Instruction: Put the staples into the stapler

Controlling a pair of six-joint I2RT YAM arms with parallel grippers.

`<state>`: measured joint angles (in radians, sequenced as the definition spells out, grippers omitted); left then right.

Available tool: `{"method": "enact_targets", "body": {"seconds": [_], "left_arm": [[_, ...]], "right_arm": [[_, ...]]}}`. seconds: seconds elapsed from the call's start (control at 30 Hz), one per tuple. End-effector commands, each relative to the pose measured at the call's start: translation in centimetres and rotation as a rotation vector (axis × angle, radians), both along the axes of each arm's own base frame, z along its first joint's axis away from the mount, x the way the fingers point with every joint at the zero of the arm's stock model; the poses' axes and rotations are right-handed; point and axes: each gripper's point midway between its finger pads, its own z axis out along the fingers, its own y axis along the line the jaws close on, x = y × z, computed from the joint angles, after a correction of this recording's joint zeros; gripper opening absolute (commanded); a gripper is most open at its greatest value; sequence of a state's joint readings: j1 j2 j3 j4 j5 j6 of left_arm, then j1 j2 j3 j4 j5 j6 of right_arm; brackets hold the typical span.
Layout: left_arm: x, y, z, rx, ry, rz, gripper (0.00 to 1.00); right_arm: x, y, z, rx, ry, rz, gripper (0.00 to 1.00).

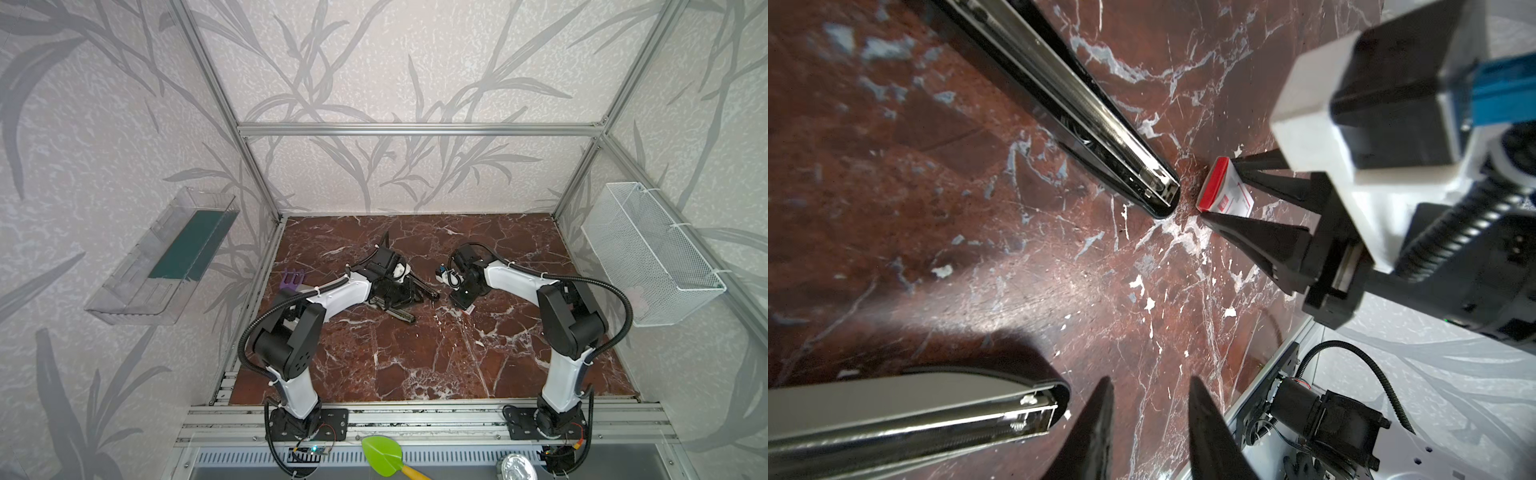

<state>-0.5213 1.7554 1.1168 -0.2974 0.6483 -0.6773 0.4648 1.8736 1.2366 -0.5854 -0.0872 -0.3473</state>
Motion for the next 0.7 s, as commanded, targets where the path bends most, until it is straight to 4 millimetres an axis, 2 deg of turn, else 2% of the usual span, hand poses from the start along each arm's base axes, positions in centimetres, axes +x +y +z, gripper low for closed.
{"method": "enact_targets", "body": {"seconds": [0.0, 0.17, 0.37, 0.67], "left_arm": [[0.2, 0.0, 0.7, -0.018, -0.013, 0.004, 0.32], [0.2, -0.2, 0.7, -0.024, -0.008, 0.002, 0.32], [0.4, -0.3, 0.9, -0.029, -0.011, 0.000, 0.32], [1.1, -1.7, 3.5, -0.132, -0.045, -0.021, 0.33]], "right_arm": [[0.6, 0.9, 3.0, 0.096, -0.103, -0.021, 0.42], [0.3, 1.2, 4.8, 0.191, -0.186, -0.044, 0.43], [-0.3, 1.5, 4.9, 0.251, -0.213, -0.048, 0.43], [-2.8, 4.0, 7.2, 0.402, -0.285, 0.106, 0.43]]}}
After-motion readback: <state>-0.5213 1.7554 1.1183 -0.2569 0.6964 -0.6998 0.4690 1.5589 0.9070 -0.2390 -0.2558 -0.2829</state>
